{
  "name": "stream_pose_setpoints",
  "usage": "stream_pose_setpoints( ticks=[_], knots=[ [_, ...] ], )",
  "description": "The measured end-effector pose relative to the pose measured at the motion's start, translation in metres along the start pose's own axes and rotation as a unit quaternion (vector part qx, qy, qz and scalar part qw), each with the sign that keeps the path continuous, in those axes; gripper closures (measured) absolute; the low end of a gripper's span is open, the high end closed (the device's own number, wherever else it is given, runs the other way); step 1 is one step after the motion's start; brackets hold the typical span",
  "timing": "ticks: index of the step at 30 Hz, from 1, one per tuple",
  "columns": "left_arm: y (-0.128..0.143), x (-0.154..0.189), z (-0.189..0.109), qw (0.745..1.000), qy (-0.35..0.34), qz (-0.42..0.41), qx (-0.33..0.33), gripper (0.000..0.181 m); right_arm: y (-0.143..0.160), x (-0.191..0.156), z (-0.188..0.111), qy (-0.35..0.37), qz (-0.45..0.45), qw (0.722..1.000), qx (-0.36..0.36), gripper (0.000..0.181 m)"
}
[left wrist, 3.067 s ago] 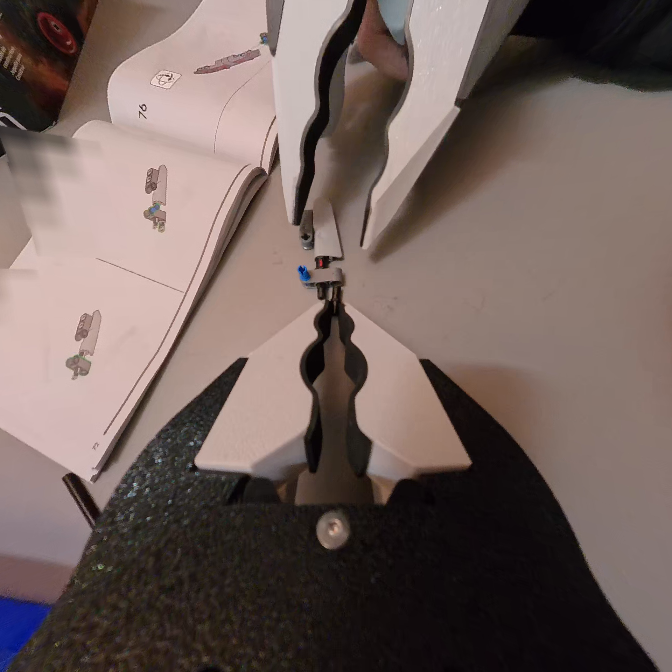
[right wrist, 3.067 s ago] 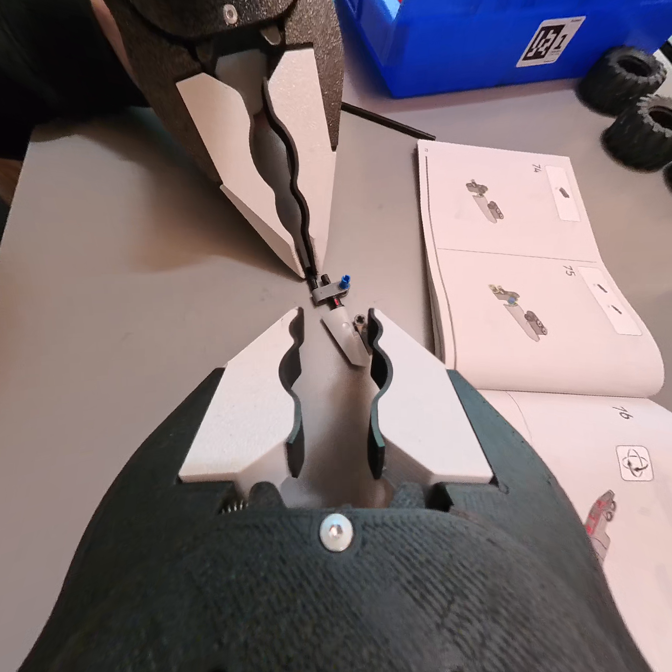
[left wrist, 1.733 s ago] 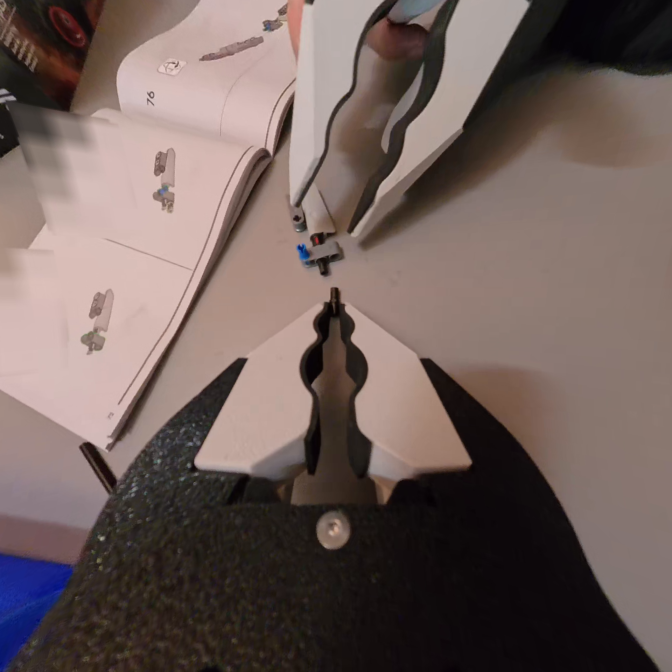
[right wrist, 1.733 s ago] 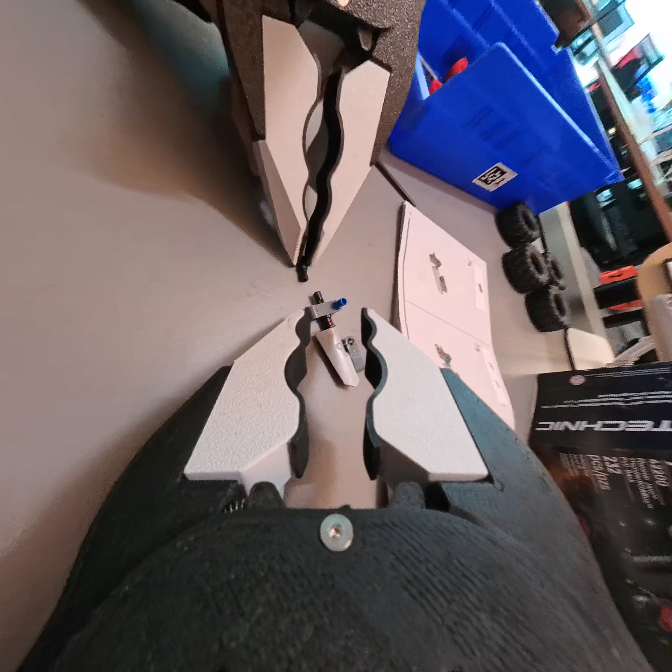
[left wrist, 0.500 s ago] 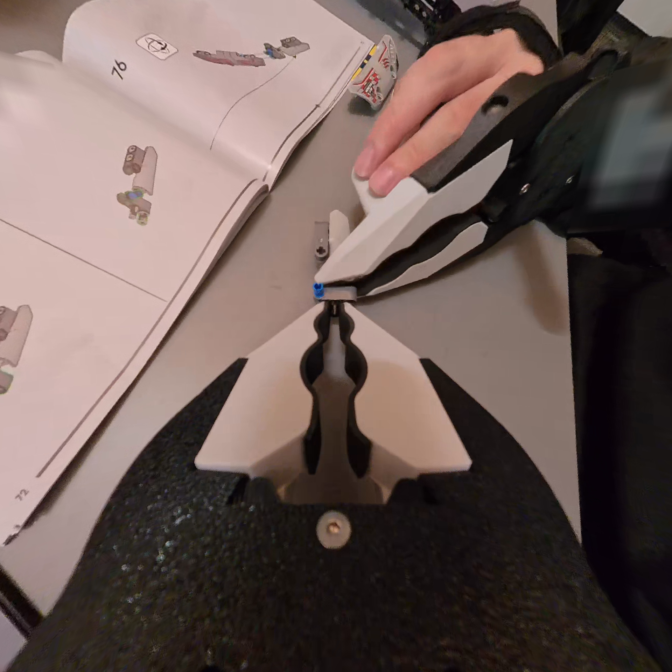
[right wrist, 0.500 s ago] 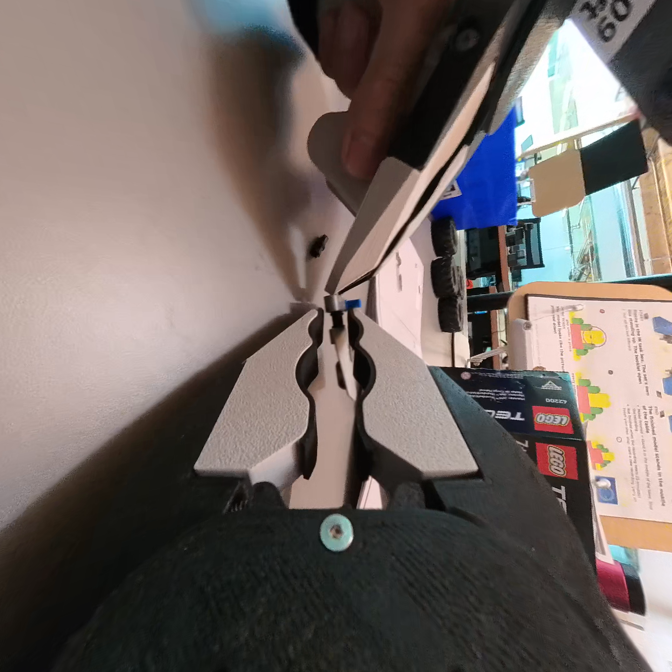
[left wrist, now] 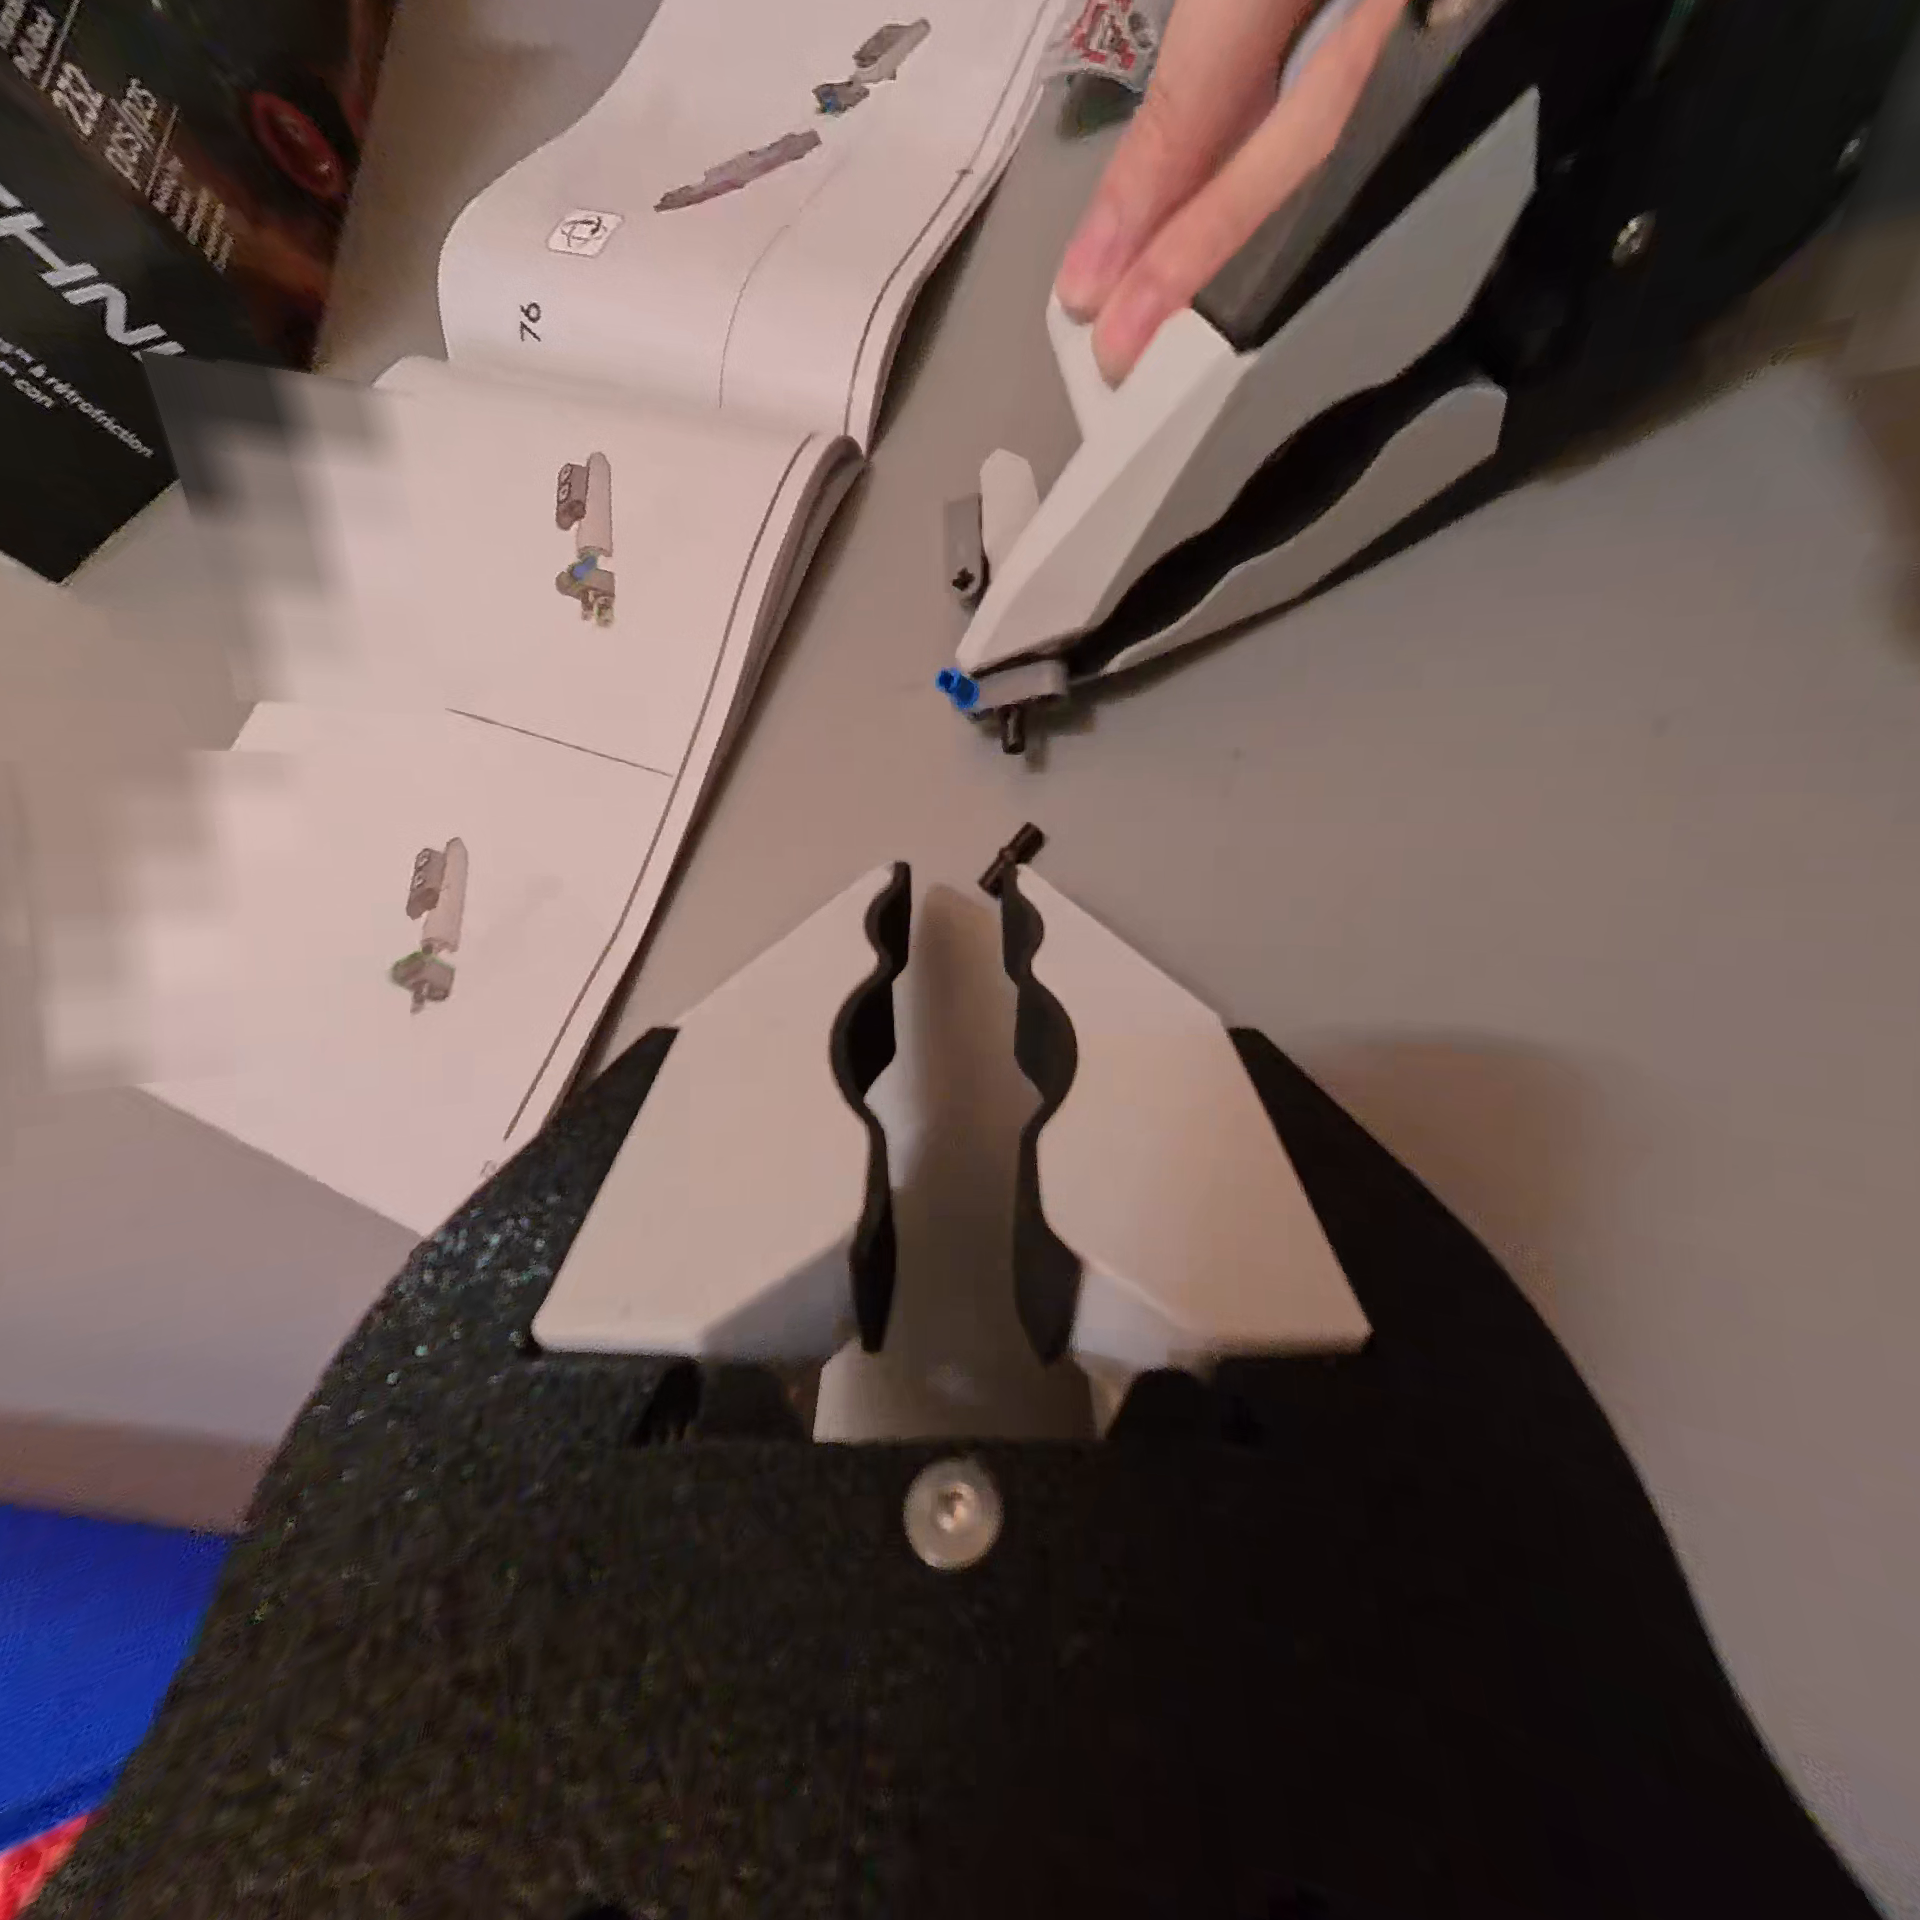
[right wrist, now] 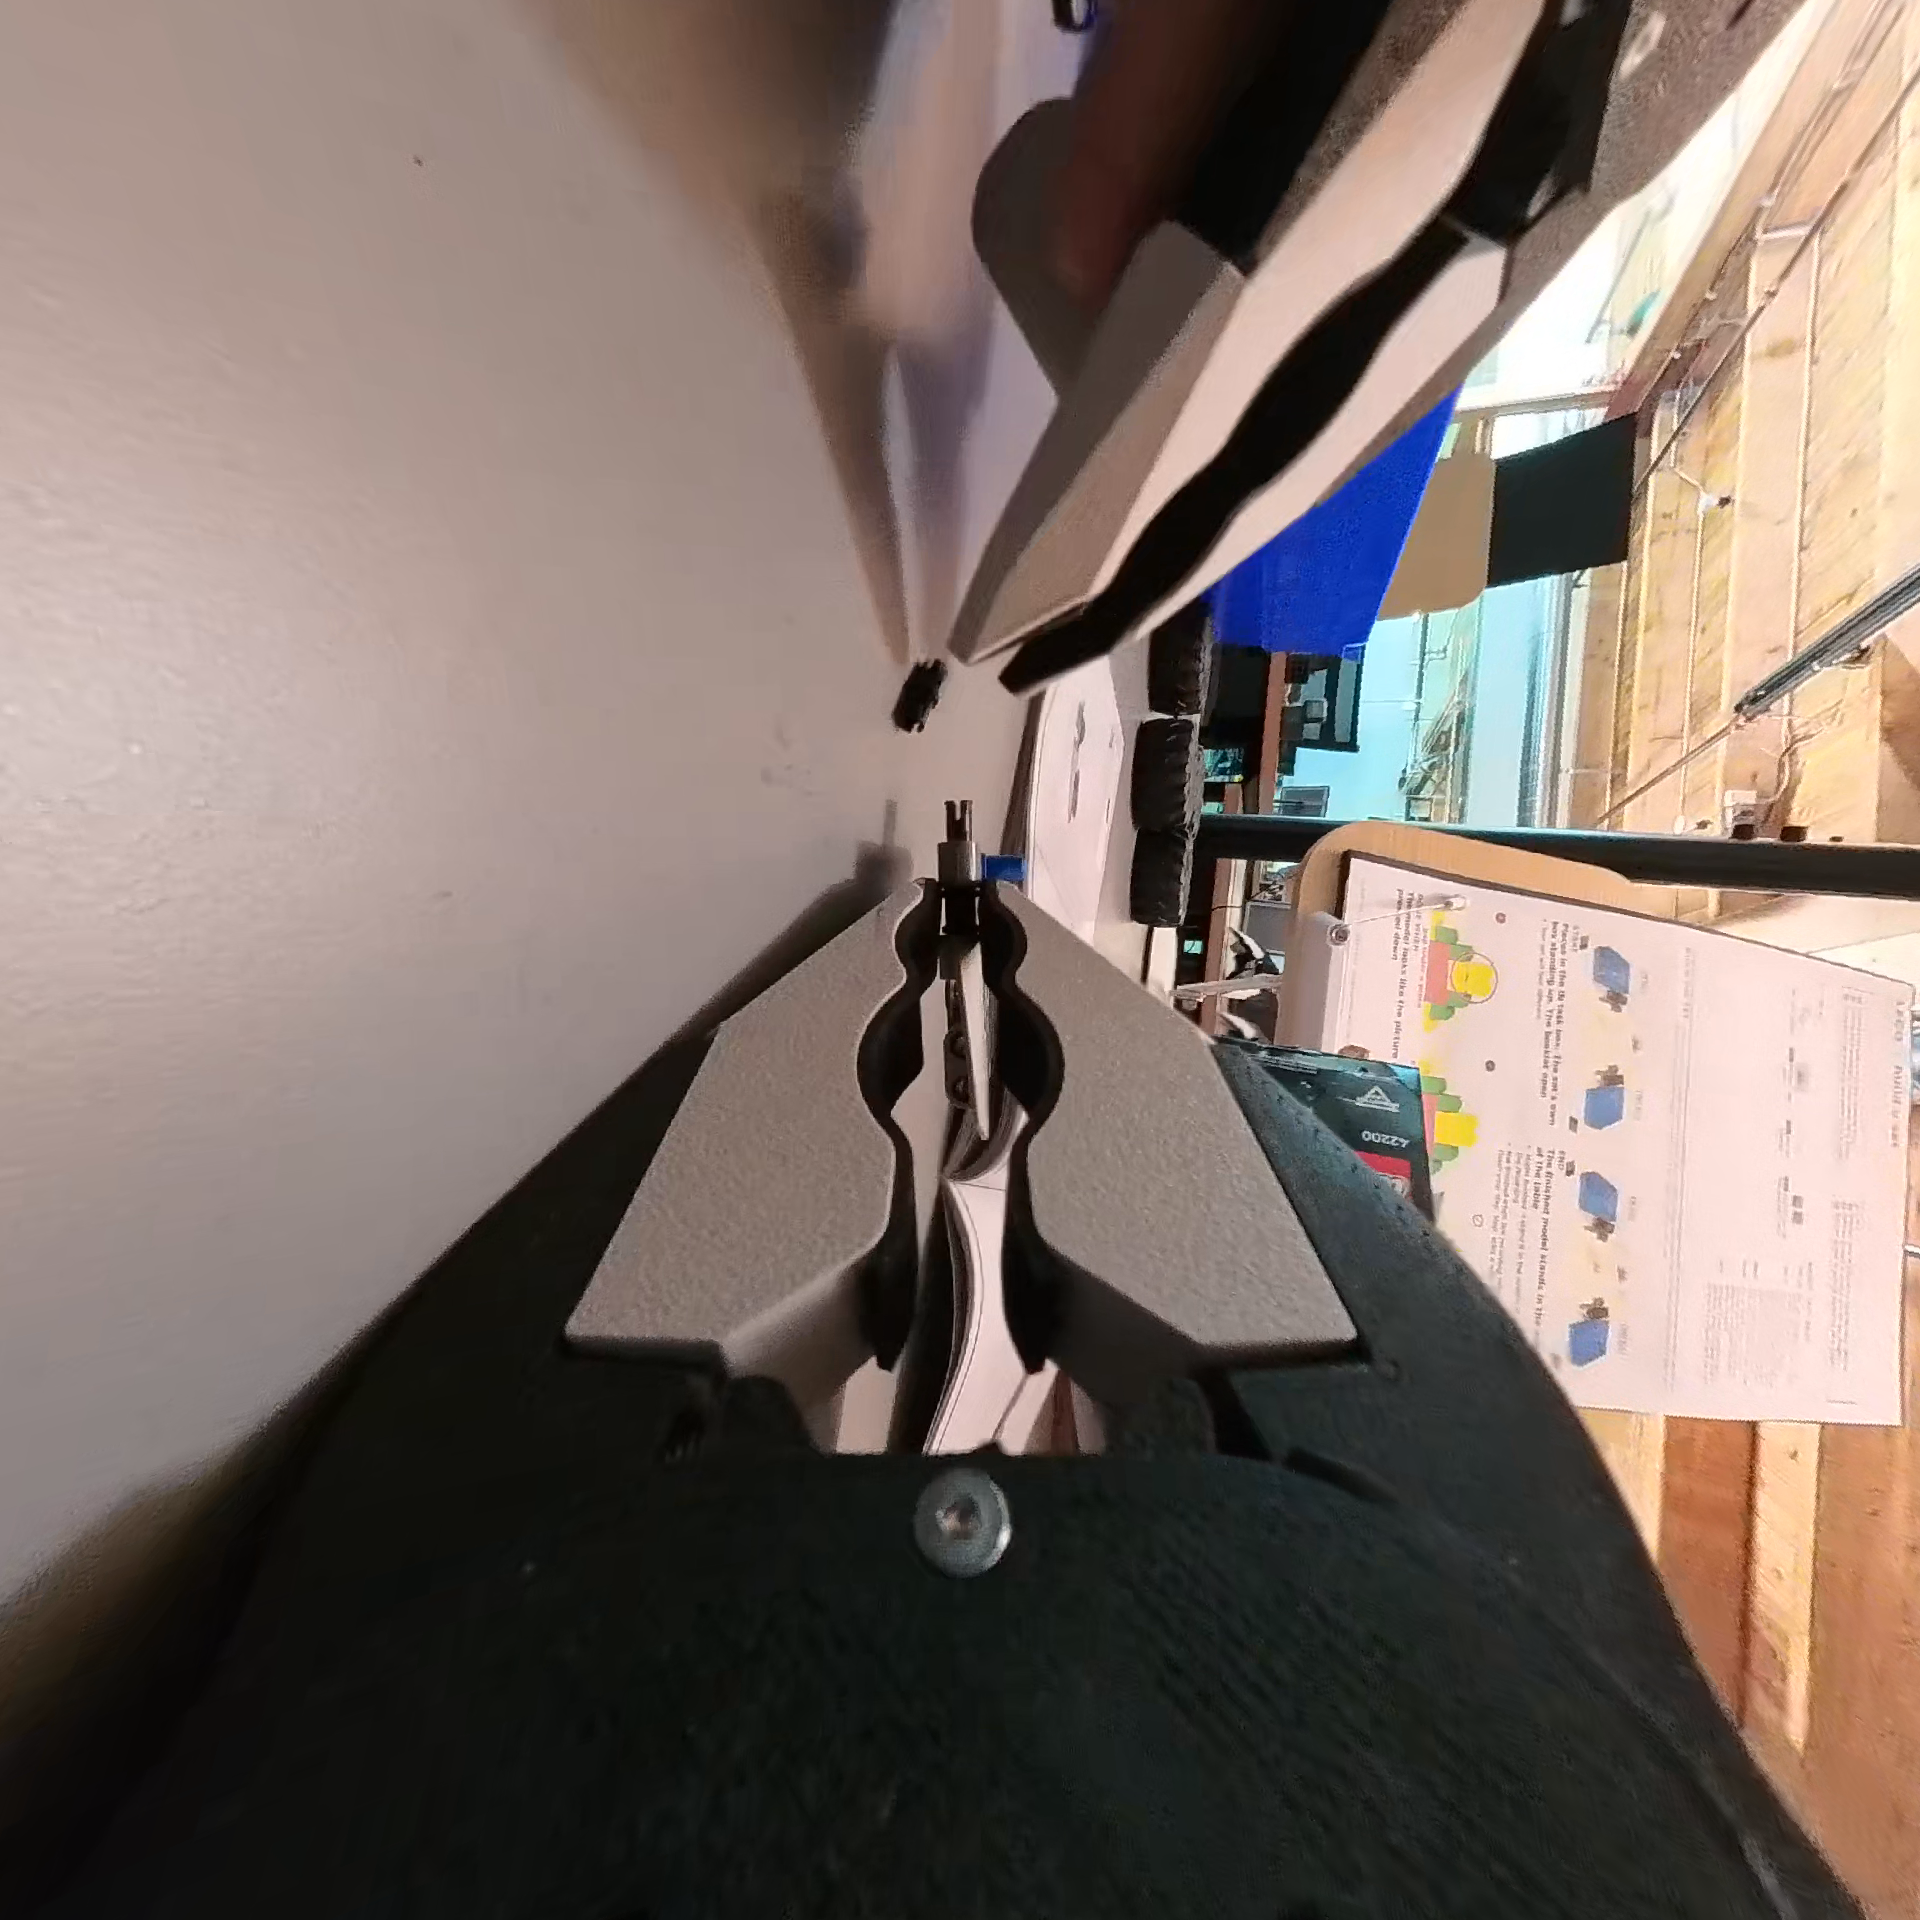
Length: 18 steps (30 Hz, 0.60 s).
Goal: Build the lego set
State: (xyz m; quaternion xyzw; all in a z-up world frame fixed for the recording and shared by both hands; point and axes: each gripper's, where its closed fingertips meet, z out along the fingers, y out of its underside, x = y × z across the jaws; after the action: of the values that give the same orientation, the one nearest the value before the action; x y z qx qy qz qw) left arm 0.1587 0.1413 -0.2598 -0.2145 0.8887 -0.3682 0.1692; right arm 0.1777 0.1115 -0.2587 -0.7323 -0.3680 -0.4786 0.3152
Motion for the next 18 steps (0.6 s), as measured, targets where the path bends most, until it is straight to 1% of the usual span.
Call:
stream_pose_setpoints(
  ticks=[1, 4, 7, 8, 10, 14, 18],
  knots=[
    [0.002, 0.002, 0.001, 1.000, 0.009, 0.004, 0.001, 0.167, 0.001, 0.000, 0.000, -0.003, 0.005, 1.000, 0.000, 0.176],
    [0.006, 0.007, 0.004, 0.999, 0.044, 0.011, -0.006, 0.167, 0.001, -0.001, 0.000, -0.006, 0.009, 1.000, 0.001, 0.176],
    [0.002, 0.006, 0.006, 0.998, 0.059, 0.019, -0.001, 0.167, 0.002, -0.001, 0.000, -0.010, 0.016, 1.000, 0.000, 0.176],
    [0.003, 0.008, 0.008, 0.997, 0.068, 0.020, -0.002, 0.169, 0.002, -0.001, 0.000, -0.010, 0.017, 1.000, 0.000, 0.176],
    [0.001, 0.013, 0.010, 0.996, 0.084, 0.016, 0.004, 0.178, 0.002, -0.001, 0.000, -0.009, 0.015, 1.000, 0.001, 0.176],
    [0.000, 0.017, 0.011, 0.996, 0.087, 0.002, 0.008, 0.179, 0.003, 0.000, 0.000, -0.003, 0.013, 1.000, 0.000, 0.176],
    [-0.002, 0.017, 0.012, 0.999, 0.047, -0.011, 0.004, 0.179, 0.004, 0.001, 0.001, 0.000, 0.019, 1.000, -0.003, 0.176]
  ],
)
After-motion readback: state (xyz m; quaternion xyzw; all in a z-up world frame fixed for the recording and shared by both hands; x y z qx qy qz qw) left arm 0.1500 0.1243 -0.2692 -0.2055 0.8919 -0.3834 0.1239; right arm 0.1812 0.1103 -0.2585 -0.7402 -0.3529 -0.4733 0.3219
